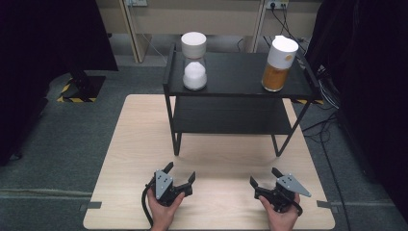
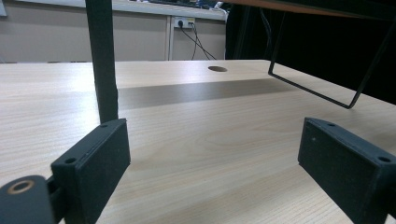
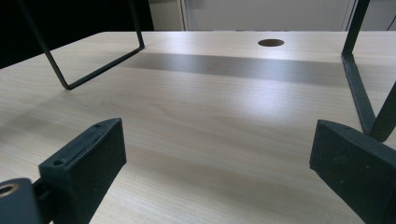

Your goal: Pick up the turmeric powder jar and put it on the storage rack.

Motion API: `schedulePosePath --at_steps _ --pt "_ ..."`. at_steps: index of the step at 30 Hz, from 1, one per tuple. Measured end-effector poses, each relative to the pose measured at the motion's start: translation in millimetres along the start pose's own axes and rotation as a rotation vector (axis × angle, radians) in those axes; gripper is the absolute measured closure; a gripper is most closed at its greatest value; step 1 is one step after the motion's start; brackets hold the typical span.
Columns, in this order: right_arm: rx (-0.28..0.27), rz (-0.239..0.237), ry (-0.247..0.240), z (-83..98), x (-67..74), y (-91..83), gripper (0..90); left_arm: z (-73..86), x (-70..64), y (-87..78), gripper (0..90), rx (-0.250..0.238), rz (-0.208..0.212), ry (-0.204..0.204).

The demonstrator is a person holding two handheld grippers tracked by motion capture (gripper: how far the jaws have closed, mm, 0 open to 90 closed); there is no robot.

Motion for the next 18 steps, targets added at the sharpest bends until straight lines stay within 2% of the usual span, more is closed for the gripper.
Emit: schedulePosePath --at_steps 18 --pt "0.023 -0.002 -0.015 -0.2 3.1 3.8 3.5 0.0 -0.3 0.1 8.7 0.0 -0.001 0.001"
Point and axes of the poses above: each handheld gripper's, and its own axes: y roughly forward along the jaws, z roughly out of its underside, x roughly to its left, the point moved 1 cm from there along y, roughly forward along the jaws, and after that the axes turned 13 degrees about x, right-handed, at the moved point
